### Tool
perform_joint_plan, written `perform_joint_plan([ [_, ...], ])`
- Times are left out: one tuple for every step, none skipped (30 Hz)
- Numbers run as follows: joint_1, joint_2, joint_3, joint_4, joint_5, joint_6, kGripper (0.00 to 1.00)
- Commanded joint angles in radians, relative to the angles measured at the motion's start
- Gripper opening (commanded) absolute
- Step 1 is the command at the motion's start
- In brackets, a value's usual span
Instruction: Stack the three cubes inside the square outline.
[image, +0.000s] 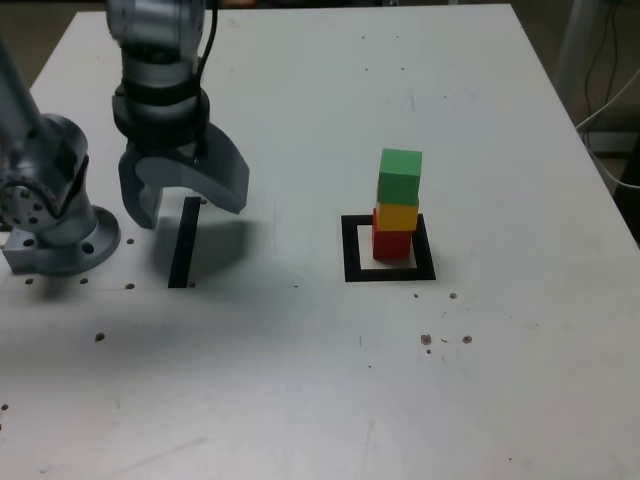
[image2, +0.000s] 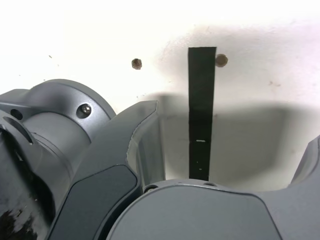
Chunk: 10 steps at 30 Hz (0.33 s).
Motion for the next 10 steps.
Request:
perform_joint_plan([
  [-0.002,0.008,0.005,-0.006,-0.007,-0.004,1.00],
  [-0.002,0.010,0.005,-0.006,-0.009,-0.005,1.00],
  [-0.002,0.012,0.005,-0.005,-0.012,-0.004,1.00],
  [-0.003,0.013,0.003,-0.002,-0.014,-0.004,1.00],
  [-0.004,0.015,0.000,0.002,-0.017,-0.003,1.00],
  [-0.006,0.016,-0.003,0.006,-0.020,-0.001,1.00],
  [-0.007,0.017,-0.006,0.009,-0.023,0.000,1.00],
  [-0.008,0.018,-0.009,0.013,-0.025,0.003,1.00],
  [-0.010,0.019,-0.011,0.017,-0.028,0.005,1.00],
  [-0.011,0.019,-0.012,0.019,-0.029,0.007,1.00],
])
